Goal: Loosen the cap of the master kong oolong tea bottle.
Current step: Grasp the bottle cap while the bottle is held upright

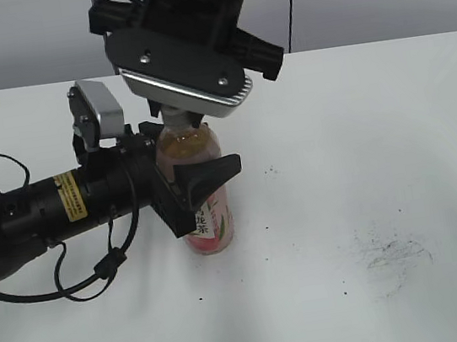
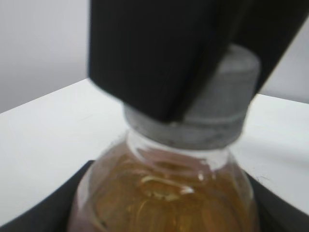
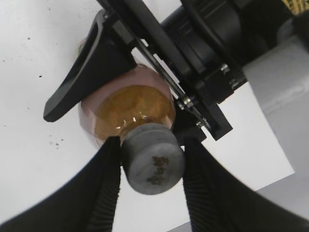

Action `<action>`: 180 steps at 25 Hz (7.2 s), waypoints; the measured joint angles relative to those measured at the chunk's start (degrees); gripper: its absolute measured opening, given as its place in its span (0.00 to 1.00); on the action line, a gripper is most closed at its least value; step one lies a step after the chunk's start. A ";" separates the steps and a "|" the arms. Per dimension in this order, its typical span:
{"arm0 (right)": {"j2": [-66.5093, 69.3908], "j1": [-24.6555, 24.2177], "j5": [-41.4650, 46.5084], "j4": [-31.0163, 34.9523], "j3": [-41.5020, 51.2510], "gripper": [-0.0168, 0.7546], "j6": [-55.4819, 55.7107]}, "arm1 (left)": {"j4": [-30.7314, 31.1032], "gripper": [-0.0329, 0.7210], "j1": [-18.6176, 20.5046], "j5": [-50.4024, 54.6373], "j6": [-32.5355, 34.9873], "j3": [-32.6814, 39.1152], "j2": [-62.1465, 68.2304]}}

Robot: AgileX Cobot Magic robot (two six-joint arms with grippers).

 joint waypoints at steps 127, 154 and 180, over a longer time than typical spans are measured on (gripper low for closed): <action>-1.58 1.23 0.43 -2.44 0.05 0.36 120.31 | 1.21 0.63 0.04 -0.21 -0.68 -0.04 0.00; -1.48 1.48 0.08 -1.90 -0.18 0.15 53.94 | -0.08 0.63 0.10 0.27 -1.60 -0.04 0.00; -0.11 1.48 0.20 -4.63 -0.09 0.56 124.51 | 1.88 0.63 0.10 -0.19 -0.78 -0.04 0.00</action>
